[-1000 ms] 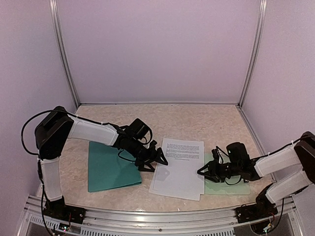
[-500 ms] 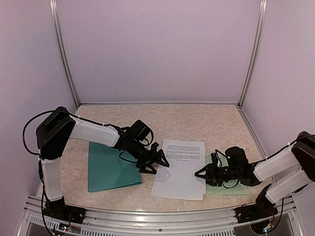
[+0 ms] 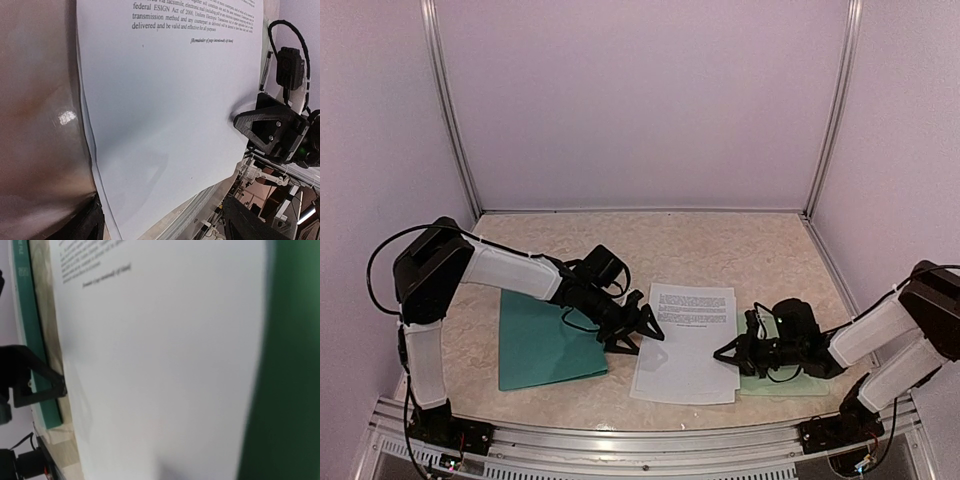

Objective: Put the files into the folder
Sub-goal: Pick up the file from the center of the board, then pass from the right arm to the left

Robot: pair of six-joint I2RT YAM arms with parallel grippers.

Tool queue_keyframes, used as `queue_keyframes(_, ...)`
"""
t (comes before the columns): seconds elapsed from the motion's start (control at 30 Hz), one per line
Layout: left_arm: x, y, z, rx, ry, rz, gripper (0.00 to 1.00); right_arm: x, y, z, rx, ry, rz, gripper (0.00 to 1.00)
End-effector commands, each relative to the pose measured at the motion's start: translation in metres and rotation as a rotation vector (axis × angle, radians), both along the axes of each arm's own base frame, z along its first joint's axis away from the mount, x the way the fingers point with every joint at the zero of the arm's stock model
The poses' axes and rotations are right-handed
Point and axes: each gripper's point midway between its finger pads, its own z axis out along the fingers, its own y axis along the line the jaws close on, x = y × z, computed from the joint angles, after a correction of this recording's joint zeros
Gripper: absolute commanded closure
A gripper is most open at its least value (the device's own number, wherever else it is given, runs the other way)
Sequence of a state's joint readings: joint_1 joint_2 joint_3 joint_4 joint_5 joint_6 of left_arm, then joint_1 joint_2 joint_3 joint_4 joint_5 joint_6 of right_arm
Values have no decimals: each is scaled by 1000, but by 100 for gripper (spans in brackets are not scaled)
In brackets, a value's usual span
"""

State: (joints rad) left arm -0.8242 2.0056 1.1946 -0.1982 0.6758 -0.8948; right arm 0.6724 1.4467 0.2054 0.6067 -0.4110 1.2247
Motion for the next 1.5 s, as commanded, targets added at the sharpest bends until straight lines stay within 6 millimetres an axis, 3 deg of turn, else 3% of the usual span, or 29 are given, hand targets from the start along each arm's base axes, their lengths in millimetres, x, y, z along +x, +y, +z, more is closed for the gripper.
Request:
queue_keyframes(0.0,-14,18,-33,94,66,9,21,2,3,-8,-15,6,4,86)
queue_keyframes(0.13,-10,25,-26,94,48,26,21,6,2,-1,-35,-26,4,100)
queue_keyframes(0.2,-5,31,-22,94,28,37,20,10,2,9,-55,-62,11,100)
queue_keyframes(0.43,18,45,6,29,-41,82,15,32,3,92,-8,-294,-16,100)
queue_keyframes(0.57,30,38,22,-87,-31,84,14,34,4,121,42,-336,-27,100)
queue_keyframes(0.8,45,0,36,-332,66,49,14,28,12,120,102,-301,-3,100)
queue_keyframes(0.93,51,-10,13,-334,117,69,14,21,10,110,142,-266,-13,100)
queue_keyframes(1.13,55,-24,0,-347,130,66,14,15,8,102,181,-233,-19,100)
queue_keyframes(1.33,48,-40,-18,-339,173,58,15,15,8,110,203,-245,-25,100)
queue_keyframes(1.47,48,-38,-26,-324,190,78,15,15,7,118,213,-257,-34,100)
